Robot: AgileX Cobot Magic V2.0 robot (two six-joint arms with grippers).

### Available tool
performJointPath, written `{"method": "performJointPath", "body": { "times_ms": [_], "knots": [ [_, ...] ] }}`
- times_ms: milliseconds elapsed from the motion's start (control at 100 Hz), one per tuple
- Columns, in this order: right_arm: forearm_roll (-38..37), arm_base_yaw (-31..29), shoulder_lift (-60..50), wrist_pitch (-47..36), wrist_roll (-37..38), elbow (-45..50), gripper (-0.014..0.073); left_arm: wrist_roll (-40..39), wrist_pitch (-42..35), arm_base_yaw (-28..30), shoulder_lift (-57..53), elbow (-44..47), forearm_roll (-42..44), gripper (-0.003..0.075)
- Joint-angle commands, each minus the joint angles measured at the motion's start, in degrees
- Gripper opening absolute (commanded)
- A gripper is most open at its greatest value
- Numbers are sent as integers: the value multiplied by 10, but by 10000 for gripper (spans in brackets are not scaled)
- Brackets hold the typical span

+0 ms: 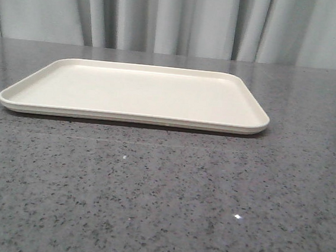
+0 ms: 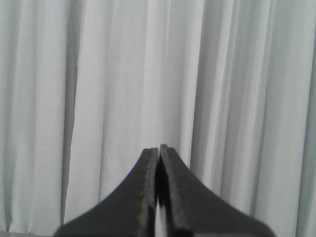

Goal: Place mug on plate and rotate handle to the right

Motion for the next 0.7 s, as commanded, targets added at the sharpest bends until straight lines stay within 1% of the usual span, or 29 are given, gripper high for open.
{"method": "performJointPath", "body": {
  "times_ms": [0, 230, 330, 380, 520, 690],
  "knots": [
    [1, -4, 34, -5, -2, -45, -62, -6, -25, 1, 26, -31, -4, -20],
    [1, -4, 92, 18, -2, -101, -61, -6, 23, 1, 62, -73, -4, -20],
    [1, -4, 104, 30, -3, -115, -53, -6, 57, 1, 84, -94, -4, -20],
    [1, -4, 108, 37, -3, -121, -41, -6, 61, 1, 95, -102, -4, -20],
    [0, -4, 111, 38, -3, -124, 28, -6, 65, 1, 122, -129, -11, -19],
    [0, -4, 111, 38, -3, -124, 183, -6, 88, 1, 150, -165, -24, -18]
  ]
}}
